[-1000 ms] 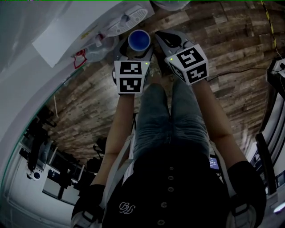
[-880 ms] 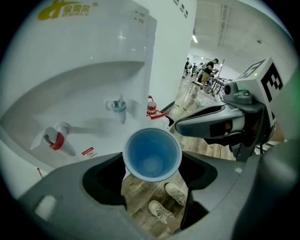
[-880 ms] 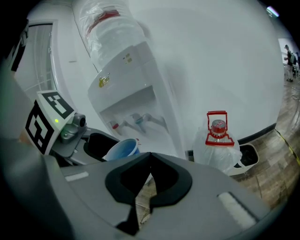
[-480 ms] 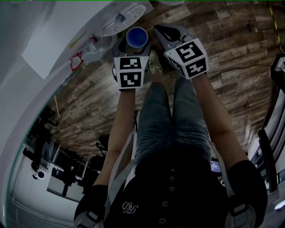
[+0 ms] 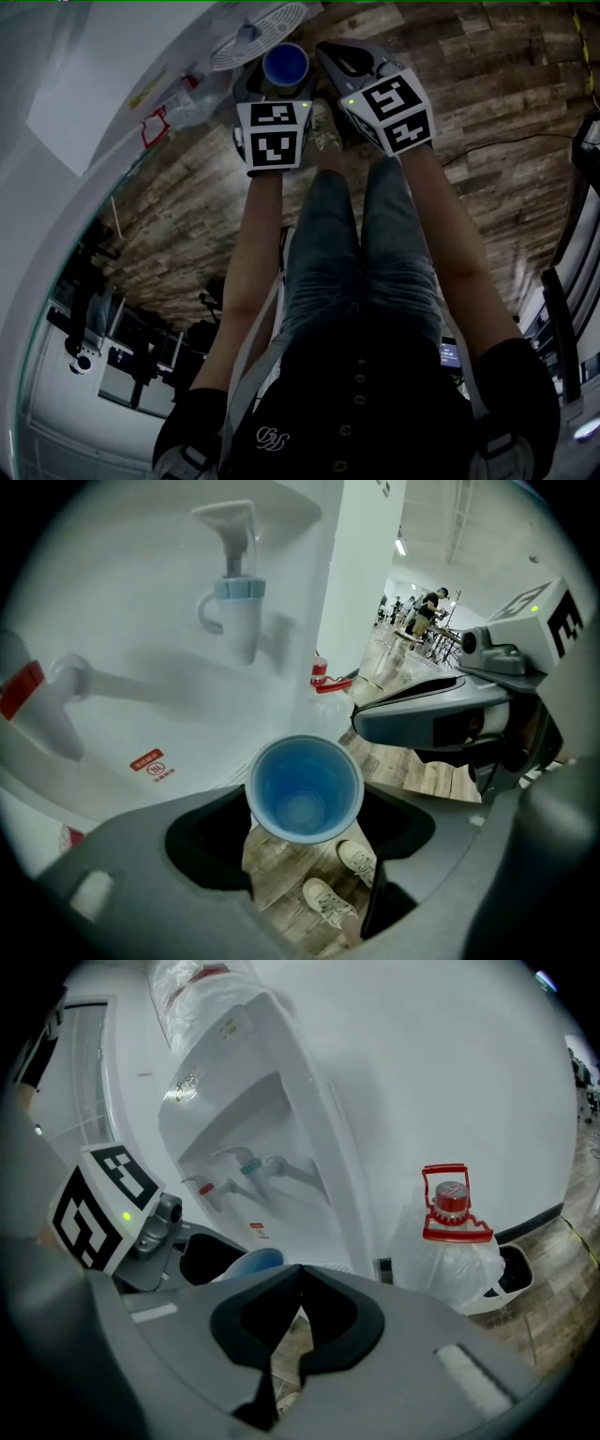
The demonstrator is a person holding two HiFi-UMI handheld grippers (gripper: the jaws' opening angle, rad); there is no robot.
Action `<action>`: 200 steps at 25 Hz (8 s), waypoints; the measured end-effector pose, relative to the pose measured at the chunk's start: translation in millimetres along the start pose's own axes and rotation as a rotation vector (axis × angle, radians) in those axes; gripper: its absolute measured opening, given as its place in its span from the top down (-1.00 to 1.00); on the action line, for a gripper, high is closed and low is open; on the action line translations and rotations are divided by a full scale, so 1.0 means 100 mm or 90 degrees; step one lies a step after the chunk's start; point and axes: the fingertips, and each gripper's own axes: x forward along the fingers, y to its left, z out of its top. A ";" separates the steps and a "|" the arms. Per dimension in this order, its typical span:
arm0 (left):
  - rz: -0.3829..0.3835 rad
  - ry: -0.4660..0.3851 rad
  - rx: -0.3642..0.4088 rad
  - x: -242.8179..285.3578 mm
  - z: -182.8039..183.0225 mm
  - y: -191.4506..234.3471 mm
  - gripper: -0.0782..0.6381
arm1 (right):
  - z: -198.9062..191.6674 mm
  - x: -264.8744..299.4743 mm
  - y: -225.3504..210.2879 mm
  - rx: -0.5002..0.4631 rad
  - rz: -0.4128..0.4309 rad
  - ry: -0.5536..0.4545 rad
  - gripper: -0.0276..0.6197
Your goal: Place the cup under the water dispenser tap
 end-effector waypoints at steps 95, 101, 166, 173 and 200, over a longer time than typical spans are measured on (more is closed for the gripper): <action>0.083 -0.116 -0.091 0.03 0.21 0.40 -0.35 | 0.17 -0.16 0.14 0.012 0.054 0.009 0.91; 0.058 -0.119 -0.123 -0.22 0.30 0.34 -0.34 | 0.36 -0.33 0.21 0.016 0.053 0.002 0.91; -0.176 -0.381 -0.096 -2.82 1.10 -0.65 0.76 | 1.60 -1.94 1.48 -0.087 0.073 -0.066 0.91; -0.212 -0.380 -0.058 -2.83 1.16 -0.79 0.77 | 1.59 -1.97 1.55 -0.124 0.070 -0.062 0.91; -0.177 -0.334 -0.091 -2.77 0.97 -0.73 0.77 | 1.43 -1.90 1.62 -0.135 0.048 -0.037 0.91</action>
